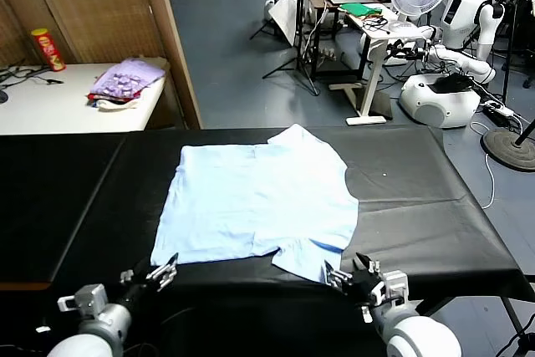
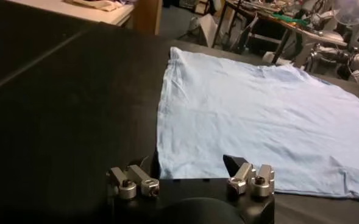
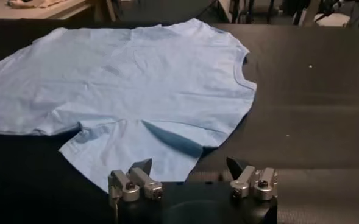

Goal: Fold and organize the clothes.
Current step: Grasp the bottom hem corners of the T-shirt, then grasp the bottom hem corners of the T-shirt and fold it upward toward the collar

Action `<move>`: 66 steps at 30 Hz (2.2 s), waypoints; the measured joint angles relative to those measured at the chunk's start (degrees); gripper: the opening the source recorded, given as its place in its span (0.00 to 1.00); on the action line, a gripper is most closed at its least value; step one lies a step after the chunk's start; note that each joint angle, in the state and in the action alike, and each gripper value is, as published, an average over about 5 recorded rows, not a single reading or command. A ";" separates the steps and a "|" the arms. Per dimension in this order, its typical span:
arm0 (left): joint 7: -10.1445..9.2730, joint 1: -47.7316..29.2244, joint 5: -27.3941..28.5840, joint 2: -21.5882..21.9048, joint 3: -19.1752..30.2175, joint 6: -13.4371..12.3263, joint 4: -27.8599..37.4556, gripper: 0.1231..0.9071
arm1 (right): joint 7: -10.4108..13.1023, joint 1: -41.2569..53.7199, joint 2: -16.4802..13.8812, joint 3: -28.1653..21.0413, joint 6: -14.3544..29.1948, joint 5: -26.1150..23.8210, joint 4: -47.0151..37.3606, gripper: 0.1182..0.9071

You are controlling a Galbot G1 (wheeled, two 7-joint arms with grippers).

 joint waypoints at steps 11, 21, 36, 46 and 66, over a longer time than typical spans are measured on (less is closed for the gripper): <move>1.31 -0.43 0.56 0.11 0.30 -1.12 2.08 0.45 | 0.29 -0.73 1.76 -1.42 0.84 -1.44 -1.56 0.09; 1.70 1.46 1.57 0.52 0.20 -1.62 0.65 0.02 | 2.49 -4.85 2.07 0.62 1.83 -1.56 2.43 0.01; 0.25 5.60 0.36 1.04 -3.95 -4.93 -6.38 0.01 | 0.39 -4.26 0.52 3.92 12.13 -0.52 5.62 0.01; 1.08 -6.94 8.43 -0.60 0.14 -6.56 -0.59 0.01 | -4.13 9.01 -2.04 0.95 16.77 -2.74 -6.54 0.01; 1.49 -15.50 14.20 0.04 4.38 -6.67 10.93 0.01 | -12.15 21.88 -6.31 -5.36 23.36 -9.16 -20.99 0.22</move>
